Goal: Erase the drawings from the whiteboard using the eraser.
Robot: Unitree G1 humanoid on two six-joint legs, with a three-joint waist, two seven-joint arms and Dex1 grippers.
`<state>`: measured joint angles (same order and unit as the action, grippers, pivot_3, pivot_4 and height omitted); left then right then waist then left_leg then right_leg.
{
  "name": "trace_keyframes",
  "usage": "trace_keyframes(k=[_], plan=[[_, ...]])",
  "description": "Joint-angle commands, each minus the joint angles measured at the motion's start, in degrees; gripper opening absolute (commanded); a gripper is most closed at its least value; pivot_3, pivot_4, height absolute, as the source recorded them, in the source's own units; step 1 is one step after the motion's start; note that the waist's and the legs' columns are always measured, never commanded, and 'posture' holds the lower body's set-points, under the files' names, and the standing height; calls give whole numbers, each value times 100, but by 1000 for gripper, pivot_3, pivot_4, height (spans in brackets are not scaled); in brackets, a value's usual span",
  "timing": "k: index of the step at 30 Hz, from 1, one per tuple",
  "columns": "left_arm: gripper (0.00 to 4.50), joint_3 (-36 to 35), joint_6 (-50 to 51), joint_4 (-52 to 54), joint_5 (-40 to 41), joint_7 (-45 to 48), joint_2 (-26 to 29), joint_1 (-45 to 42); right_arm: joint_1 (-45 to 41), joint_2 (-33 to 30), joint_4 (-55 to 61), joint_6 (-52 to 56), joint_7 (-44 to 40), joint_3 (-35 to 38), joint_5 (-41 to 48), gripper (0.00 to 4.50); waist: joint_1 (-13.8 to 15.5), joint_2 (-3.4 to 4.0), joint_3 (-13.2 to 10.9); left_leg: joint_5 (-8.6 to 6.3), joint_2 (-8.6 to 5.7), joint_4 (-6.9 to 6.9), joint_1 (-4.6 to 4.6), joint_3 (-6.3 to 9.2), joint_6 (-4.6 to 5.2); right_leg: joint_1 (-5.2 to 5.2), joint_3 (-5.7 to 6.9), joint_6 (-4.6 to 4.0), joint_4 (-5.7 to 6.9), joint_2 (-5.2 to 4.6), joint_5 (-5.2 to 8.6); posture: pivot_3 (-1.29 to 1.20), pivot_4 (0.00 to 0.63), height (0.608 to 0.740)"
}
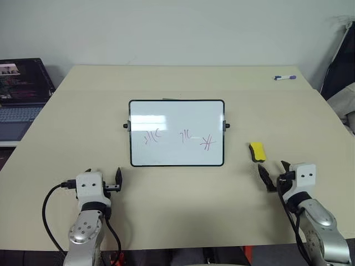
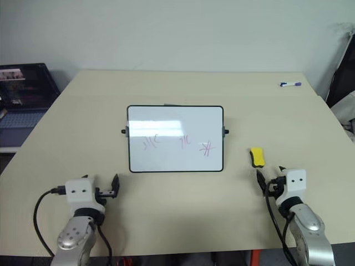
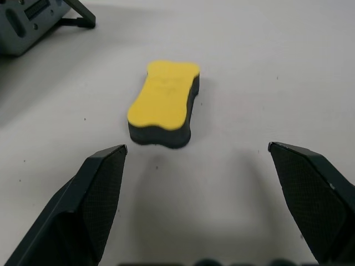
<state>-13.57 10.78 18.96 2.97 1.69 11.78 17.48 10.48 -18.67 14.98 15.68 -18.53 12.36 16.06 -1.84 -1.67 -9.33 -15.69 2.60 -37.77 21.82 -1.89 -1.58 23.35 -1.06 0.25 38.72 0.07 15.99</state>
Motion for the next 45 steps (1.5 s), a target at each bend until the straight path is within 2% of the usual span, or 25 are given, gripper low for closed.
trace_keyframes(k=[1,5,12,24,29,36,40,45], plan=[[4500,-62,120,450,-96,-149,-98,127,-173,-44,197,63,-5,52,78,4476,9,-5,-3,0,0,-1,0,0,0,0,0,0,0,0,0,0,150,740],[4500,-86,140,621,-213,-308,-247,316,-125,-35,221,65,-15,15,45,4476,20,-9,-5,0,-1,-3,-1,5,0,0,6,0,1,1,0,0,150,740],[4500,-330,151,713,-106,-210,-164,334,45,49,611,155,63,-208,-36,4476,22,-12,-6,-3,-1,-1,5,4,1,3,4,0,-4,0,4,0,150,740],[4500,-673,427,451,-107,-332,-92,-277,-58,473,367,-127,302,-435,-267,4476,28,-35,-27,-3,-1,-3,6,7,1,1,9,0,-1,-1,4,0,150,740],[4500,-708,465,388,-129,-267,-1,-455,-285,597,181,-175,397,-452,-324,4476,29,-34,-27,-1,-24,-11,32,94,0,-21,93,-5,-9,-29,8,0,150,740],[4500,-781,509,567,-207,-322,120,-704,-386,638,226,-199,435,-357,-291,4476,39,-33,-28,-2,-21,-7,33,89,0,-13,88,-11,-5,-23,11,0,150,740],[4500,-926,765,1072,-208,-338,465,-1346,-455,328,905,35,242,-166,-40,4476,48,-35,-35,-2,-22,-11,29,77,0,-11,75,-10,4,-23,11,0,150,740],[4500,-466,1299,1422,435,501,1107,-2654,-729,-236,1465,876,52,316,678,4476,103,-44,-34,-1,-25,-17,18,65,-2,-15,64,-6,14,-20,8,0,150,740]])
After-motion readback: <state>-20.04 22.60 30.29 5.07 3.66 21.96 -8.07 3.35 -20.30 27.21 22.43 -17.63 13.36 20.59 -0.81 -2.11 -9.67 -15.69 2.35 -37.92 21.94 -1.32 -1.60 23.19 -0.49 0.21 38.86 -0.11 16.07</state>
